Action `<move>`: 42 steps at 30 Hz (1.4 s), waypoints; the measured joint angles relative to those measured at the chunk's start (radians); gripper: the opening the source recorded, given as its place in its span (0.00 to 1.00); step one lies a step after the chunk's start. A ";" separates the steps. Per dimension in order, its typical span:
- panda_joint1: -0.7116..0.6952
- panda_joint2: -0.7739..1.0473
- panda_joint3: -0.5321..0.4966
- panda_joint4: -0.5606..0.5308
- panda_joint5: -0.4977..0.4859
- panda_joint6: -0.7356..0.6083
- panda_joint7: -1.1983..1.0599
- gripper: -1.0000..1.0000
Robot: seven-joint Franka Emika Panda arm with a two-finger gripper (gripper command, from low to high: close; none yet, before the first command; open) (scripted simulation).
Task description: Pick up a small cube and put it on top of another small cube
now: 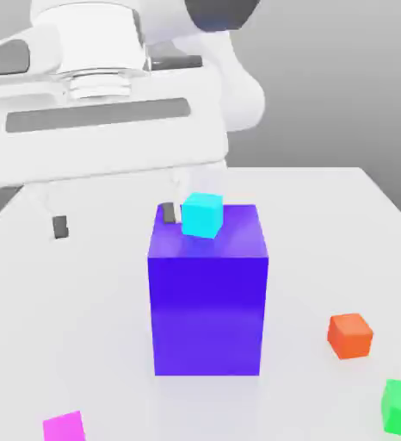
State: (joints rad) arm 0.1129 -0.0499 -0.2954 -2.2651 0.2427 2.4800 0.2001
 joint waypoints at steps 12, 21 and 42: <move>-0.095 0.407 -0.013 0.013 0.019 0.125 -0.264 0.50; -0.164 0.604 0.057 0.052 0.078 0.256 -0.337 0.00; 0.261 0.333 0.224 -0.039 -0.176 0.093 -0.202 0.00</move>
State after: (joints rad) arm 0.3739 0.2834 -0.0713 -2.3046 0.0671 2.5725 -0.0015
